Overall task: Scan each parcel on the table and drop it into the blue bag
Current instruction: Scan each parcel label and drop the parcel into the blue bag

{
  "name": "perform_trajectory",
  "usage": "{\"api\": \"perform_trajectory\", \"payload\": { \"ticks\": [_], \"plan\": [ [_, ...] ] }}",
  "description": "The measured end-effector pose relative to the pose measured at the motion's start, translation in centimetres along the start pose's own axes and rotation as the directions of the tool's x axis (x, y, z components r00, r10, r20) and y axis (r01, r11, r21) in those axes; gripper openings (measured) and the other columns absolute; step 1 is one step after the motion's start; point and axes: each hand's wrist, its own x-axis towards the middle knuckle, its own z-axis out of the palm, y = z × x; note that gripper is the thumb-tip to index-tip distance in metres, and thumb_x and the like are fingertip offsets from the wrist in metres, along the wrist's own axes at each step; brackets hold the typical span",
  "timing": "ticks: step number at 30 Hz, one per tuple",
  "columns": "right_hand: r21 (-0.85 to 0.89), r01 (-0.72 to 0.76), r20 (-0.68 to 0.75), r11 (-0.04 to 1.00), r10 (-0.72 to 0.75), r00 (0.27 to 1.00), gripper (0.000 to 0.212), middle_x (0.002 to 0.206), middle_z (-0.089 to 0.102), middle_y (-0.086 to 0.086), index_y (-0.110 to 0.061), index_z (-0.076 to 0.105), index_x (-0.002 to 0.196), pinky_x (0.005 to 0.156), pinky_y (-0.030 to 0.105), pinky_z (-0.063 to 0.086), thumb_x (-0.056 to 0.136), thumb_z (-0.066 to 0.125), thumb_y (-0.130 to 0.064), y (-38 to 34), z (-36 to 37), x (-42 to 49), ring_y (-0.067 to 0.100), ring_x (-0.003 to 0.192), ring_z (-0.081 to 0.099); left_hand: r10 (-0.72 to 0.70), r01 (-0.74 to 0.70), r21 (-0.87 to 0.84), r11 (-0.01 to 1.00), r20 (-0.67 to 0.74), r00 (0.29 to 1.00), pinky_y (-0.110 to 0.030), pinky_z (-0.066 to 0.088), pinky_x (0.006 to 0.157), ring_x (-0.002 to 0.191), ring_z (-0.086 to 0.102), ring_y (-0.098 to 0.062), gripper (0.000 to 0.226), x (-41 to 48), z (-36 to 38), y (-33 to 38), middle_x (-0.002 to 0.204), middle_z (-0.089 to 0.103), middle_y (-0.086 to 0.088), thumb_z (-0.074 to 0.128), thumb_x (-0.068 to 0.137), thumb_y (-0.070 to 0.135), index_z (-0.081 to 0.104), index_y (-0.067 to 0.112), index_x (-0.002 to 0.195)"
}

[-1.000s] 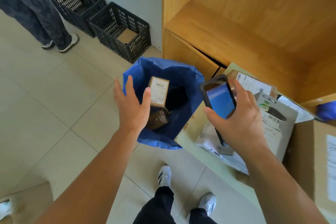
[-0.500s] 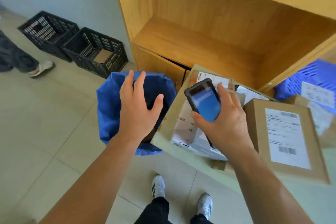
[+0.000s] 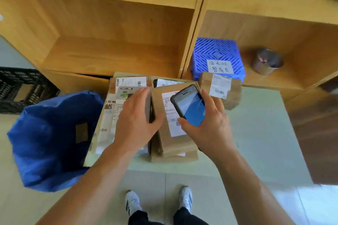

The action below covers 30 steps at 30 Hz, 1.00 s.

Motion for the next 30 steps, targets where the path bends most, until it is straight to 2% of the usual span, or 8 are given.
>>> {"api": "perform_trajectory", "payload": {
  "ticks": [6,8,13,18,20,22,25,30],
  "plan": [
    [-0.024,-0.055,-0.016,0.998,0.054,0.998,0.101,0.134,0.041,-0.009,-0.026,0.028,0.152,0.090,0.031,0.048,0.069,0.080,-0.053,5.2,-2.6,0.5,0.011,0.119,0.044,0.070,-0.072,0.047,0.996,0.038,0.997,-0.048,0.050,0.107,0.142,0.036,-0.020,0.087,-0.4,4.6,3.6,0.159,0.036,0.005,0.075,0.083,0.055,0.031,0.028,0.153],
    [-0.042,-0.060,-0.018,0.997,0.060,0.998,0.100,0.134,0.041,-0.009,-0.027,0.028,0.151,0.088,0.033,0.051,0.069,0.078,-0.056,6.1,-2.8,0.7,0.012,0.118,0.046,0.062,-0.068,0.080,0.995,0.072,0.995,-0.050,0.046,0.111,0.146,0.032,-0.021,0.090,-0.9,5.4,3.7,0.163,0.030,0.004,0.073,0.083,0.060,0.029,0.031,0.155],
    [-0.005,-0.077,0.001,0.997,0.077,0.997,0.098,0.134,0.042,-0.008,-0.023,0.030,0.151,0.090,0.026,0.044,0.071,0.077,-0.053,7.0,-2.4,0.9,0.012,0.120,0.045,0.019,-0.057,0.219,0.974,0.171,0.985,-0.054,0.028,0.123,0.158,-0.003,-0.029,0.106,-3.2,6.5,2.8,0.170,-0.009,-0.001,0.071,0.072,0.076,0.026,0.033,0.157],
    [0.018,-0.072,0.013,0.997,0.071,0.997,0.095,0.131,0.043,-0.006,-0.023,0.032,0.150,0.087,0.024,0.038,0.071,0.078,-0.050,6.9,-1.3,0.3,0.014,0.119,0.044,-0.024,-0.001,0.134,0.991,0.181,0.983,-0.054,0.023,0.125,0.157,-0.020,-0.027,0.114,-5.9,6.7,0.9,0.167,-0.027,-0.006,0.076,0.065,0.077,0.018,0.043,0.157],
    [0.010,-0.076,0.019,0.997,0.076,0.997,0.096,0.132,0.043,-0.006,-0.024,0.031,0.151,0.085,0.024,0.039,0.072,0.078,-0.050,6.8,-1.1,0.0,0.014,0.120,0.044,-0.041,0.016,0.111,0.994,0.227,0.973,-0.048,0.031,0.120,0.158,-0.012,-0.027,0.118,-6.6,7.0,0.5,0.167,-0.027,-0.006,0.079,0.066,0.072,0.008,0.050,0.157],
    [-0.005,-0.091,0.029,0.996,0.091,0.995,0.096,0.135,0.042,-0.006,-0.024,0.029,0.152,0.085,0.024,0.038,0.073,0.077,-0.051,6.6,-1.1,-0.2,0.013,0.121,0.042,-0.031,0.015,0.078,0.997,0.214,0.976,-0.047,0.044,0.114,0.158,0.010,-0.027,0.116,-6.7,7.4,0.2,0.170,-0.015,-0.006,0.083,0.070,0.063,0.005,0.054,0.156],
    [-0.033,-0.092,0.024,0.995,0.093,0.995,0.095,0.135,0.042,-0.006,-0.023,0.031,0.152,0.084,0.023,0.037,0.073,0.076,-0.052,6.4,-1.5,-0.4,0.014,0.121,0.043,0.010,-0.018,0.053,0.998,0.144,0.990,-0.045,0.052,0.106,0.149,0.037,-0.025,0.104,-6.4,7.9,-0.2,0.171,0.006,-0.004,0.082,0.078,0.051,0.015,0.049,0.157],
    [-0.037,-0.092,-0.009,0.995,0.092,0.996,0.093,0.132,0.044,-0.007,-0.025,0.033,0.150,0.085,0.020,0.035,0.073,0.075,-0.052,5.9,-2.4,-0.6,0.013,0.118,0.045,0.122,-0.124,0.079,0.989,0.027,0.992,-0.041,0.056,0.102,0.139,0.051,-0.022,0.089,-5.1,7.8,-0.8,0.167,0.030,-0.001,0.083,0.082,0.043,0.037,0.030,0.157]
  ]
}}
